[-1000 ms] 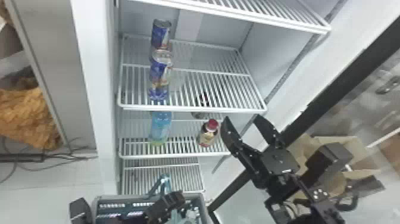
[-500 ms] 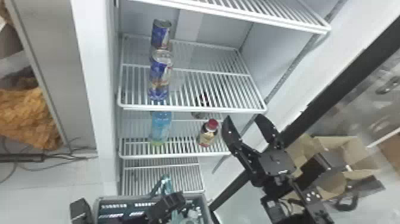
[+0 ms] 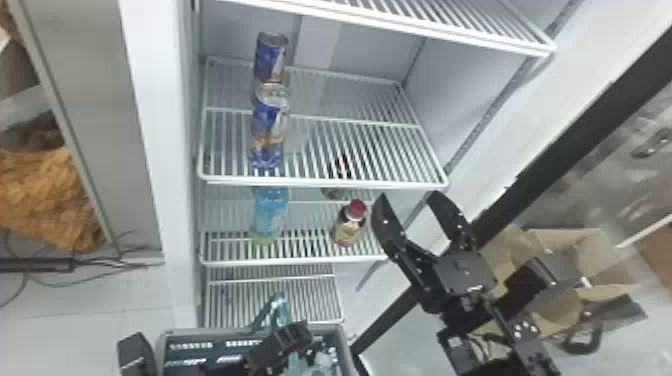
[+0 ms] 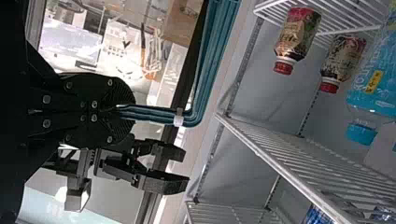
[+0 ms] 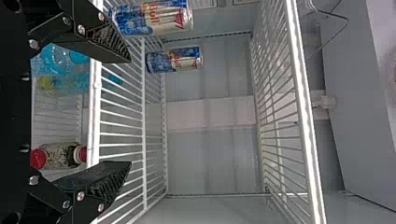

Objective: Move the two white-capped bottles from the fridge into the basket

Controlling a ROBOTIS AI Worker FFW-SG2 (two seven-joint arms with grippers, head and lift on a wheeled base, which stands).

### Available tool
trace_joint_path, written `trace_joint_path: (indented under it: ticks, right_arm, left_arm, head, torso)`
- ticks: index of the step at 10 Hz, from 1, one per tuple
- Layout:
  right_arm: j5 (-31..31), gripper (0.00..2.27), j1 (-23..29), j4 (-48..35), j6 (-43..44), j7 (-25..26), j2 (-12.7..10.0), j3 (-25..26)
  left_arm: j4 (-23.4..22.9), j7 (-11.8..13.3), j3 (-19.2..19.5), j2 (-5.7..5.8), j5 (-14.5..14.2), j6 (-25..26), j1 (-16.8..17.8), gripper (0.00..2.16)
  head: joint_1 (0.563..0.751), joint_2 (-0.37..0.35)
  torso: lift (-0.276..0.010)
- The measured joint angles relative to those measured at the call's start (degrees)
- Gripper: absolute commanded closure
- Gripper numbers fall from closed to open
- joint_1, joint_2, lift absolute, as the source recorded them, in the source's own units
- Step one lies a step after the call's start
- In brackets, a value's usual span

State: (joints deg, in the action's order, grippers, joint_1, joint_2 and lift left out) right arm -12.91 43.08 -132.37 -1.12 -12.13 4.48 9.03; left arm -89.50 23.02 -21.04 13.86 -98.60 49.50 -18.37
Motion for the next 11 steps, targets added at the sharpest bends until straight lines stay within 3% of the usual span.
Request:
trace_joint_path:
  ticks: [11]
  right_arm:
    - [-0.06,0.30,0.08,-0.16,0.68,0.03,0.00,0.00]
  left_arm:
    - [0.00,-0.09,0.02,-0.07,-0.11,-0.01,0.05,1.16]
  head:
    - [0.695,-0.350]
  torso:
    - [0.000]
